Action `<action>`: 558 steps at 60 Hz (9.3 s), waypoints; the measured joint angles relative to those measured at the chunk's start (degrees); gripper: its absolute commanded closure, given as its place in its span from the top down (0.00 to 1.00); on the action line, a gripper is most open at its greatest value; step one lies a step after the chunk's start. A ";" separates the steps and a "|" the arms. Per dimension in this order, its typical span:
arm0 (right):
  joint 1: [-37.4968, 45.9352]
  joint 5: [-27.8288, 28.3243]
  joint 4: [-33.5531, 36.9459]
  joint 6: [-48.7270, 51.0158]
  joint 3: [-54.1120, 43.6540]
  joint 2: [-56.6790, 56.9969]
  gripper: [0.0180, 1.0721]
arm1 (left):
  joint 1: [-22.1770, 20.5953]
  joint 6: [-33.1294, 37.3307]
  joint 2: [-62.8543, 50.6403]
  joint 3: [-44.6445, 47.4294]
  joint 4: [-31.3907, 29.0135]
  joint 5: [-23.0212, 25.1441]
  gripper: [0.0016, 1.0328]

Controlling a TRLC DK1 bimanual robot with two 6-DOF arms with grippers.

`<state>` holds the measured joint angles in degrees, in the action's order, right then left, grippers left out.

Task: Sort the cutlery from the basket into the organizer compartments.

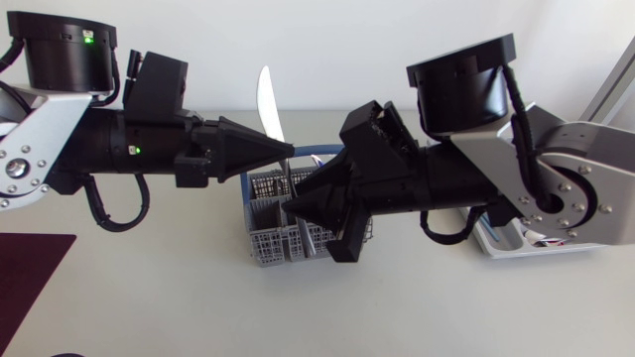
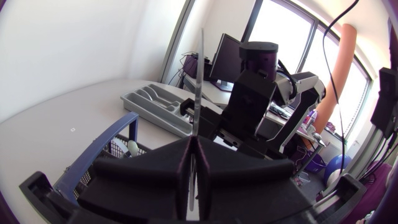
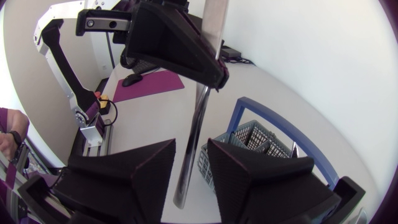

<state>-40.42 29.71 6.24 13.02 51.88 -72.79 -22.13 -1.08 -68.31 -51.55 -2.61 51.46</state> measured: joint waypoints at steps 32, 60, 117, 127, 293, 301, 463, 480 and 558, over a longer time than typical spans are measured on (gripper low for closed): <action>0.63 0.74 3.69 -0.28 -0.02 -0.35 0.05 | 0.83 -0.50 0.00 -0.39 0.79 0.28 0.85; 10.99 0.07 15.98 4.81 -5.20 11.80 0.05 | 4.09 -0.13 1.46 -12.63 0.24 -12.70 0.95; 68.67 -2.45 11.30 24.79 -0.70 -6.69 0.05 | -15.93 16.74 -3.10 -5.46 -8.94 -44.65 0.91; 71.69 -6.67 8.02 24.76 7.82 -16.35 0.05 | -16.74 17.64 -4.76 -4.59 -8.96 -45.62 0.91; 58.10 -15.98 2.10 16.96 -4.94 -1.90 0.71 | -14.80 14.56 -23.17 -1.01 9.70 -38.62 0.89; 56.02 -15.93 2.10 16.96 -8.09 0.46 0.71 | -14.86 13.31 -24.92 -1.01 12.26 -38.64 0.88; 39.63 -14.40 7.02 16.11 -16.28 20.59 0.71 | -27.65 13.75 -9.77 0.66 19.08 -54.14 0.03; 36.13 -0.81 15.04 13.03 -13.14 24.52 0.71 | -21.09 10.21 -3.78 -2.56 10.27 -45.13 0.03; 9.03 6.54 11.54 7.91 -14.49 18.93 0.27 | -18.86 8.59 -5.75 -3.17 -3.58 -9.70 0.03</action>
<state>-31.40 36.25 17.78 20.93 37.39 -53.87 -40.99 7.51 -74.06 -54.72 -6.20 41.76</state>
